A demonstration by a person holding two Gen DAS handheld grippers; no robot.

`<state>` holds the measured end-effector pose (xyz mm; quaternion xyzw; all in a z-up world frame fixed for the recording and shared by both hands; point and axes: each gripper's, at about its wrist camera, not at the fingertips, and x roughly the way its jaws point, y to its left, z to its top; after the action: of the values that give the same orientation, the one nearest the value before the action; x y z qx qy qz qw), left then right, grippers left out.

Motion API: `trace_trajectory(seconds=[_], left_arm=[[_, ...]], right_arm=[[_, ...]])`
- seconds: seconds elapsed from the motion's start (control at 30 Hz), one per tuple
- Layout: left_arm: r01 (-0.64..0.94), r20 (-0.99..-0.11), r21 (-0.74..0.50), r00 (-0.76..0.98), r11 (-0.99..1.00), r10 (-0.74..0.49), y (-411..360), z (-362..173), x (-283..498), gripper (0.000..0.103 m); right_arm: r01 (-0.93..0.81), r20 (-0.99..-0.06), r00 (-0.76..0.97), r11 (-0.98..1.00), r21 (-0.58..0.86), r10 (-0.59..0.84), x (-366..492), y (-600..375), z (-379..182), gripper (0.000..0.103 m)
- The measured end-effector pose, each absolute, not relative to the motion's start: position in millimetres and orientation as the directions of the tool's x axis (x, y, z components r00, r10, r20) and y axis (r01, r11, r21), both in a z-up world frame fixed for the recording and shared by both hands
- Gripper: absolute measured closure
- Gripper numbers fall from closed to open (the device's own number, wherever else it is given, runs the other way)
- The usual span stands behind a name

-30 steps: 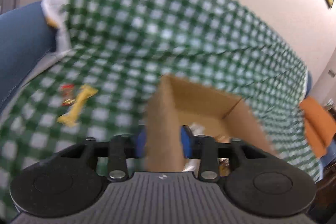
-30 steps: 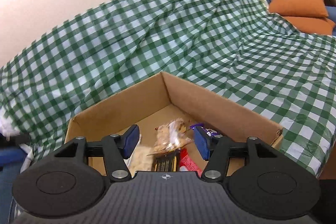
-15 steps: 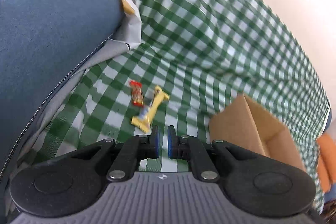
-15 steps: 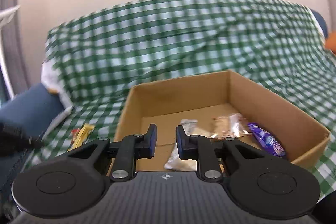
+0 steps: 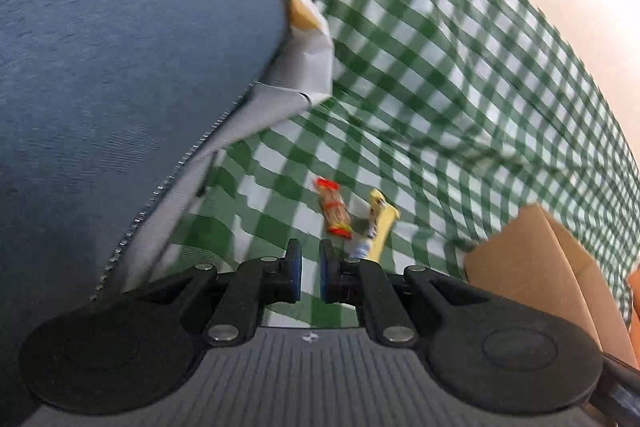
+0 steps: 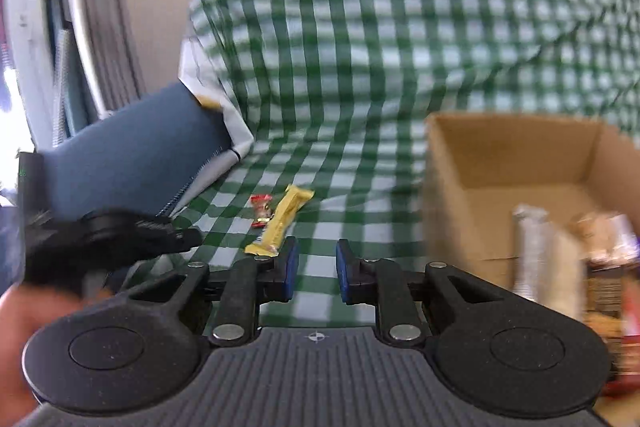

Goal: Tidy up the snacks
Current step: 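Move both open tools back to the last snacks beside the box, then grasp the yellow wafer bar with the right tool while the left grasps the red candy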

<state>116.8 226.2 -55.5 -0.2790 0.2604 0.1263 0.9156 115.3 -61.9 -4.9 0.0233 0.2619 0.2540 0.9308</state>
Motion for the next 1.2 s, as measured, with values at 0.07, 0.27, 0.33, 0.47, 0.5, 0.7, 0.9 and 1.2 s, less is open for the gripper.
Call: trace_trajectory(seconds=[0.07, 0.27, 0.33, 0.47, 0.5, 0.7, 0.9, 1.2], left_arm=[[-0.384, -0.539, -0.467, 0.838, 0.796, 0.088, 230, -55, 114, 0.095], [-0.389, -0.517, -0.482, 0.850, 0.785, 0.104, 235, -53, 115, 0.095], [-0.375, -0.517, -0.483, 0.851, 0.791, 0.088, 234, -55, 120, 0.095], [-0.364, -0.517, -0.504, 0.854, 0.784, 0.064, 234, -58, 130, 0.095], [-0.359, -0.517, -0.514, 0.855, 0.779, 0.053, 236, -56, 133, 0.095], [-0.378, -0.548, -0.464, 0.833, 0.801, 0.076, 241, -47, 184, 0.094], [-0.391, -0.625, -0.342, 0.774, 0.855, 0.104, 220, -71, 239, 0.071], [-0.330, -0.642, -0.172, 0.752, 0.928, 0.148, 190, -79, 244, 0.083]], right_arm=[[-0.449, -0.516, 0.709, 0.872, 0.196, 0.481, 141, -33, -13, 0.075], [-0.451, -0.632, 0.636, 0.878, 0.163, 0.444, 204, 42, -47, 0.050], [-0.468, -0.671, 0.599, 0.871, 0.150, 0.437, 219, 61, -60, 0.047], [-0.476, -0.701, 0.575, 0.869, 0.133, 0.422, 236, 78, -76, 0.055], [-0.474, -0.698, 0.574, 0.869, 0.143, 0.428, 238, 77, -78, 0.076], [-0.417, -0.614, 0.678, 0.900, 0.130, 0.403, 217, 45, -68, 0.077], [-0.341, -0.638, 0.695, 0.933, 0.115, 0.332, 192, 13, -69, 0.077], [-0.358, -0.670, 0.665, 0.928, 0.101, 0.330, 175, -10, -74, 0.077]])
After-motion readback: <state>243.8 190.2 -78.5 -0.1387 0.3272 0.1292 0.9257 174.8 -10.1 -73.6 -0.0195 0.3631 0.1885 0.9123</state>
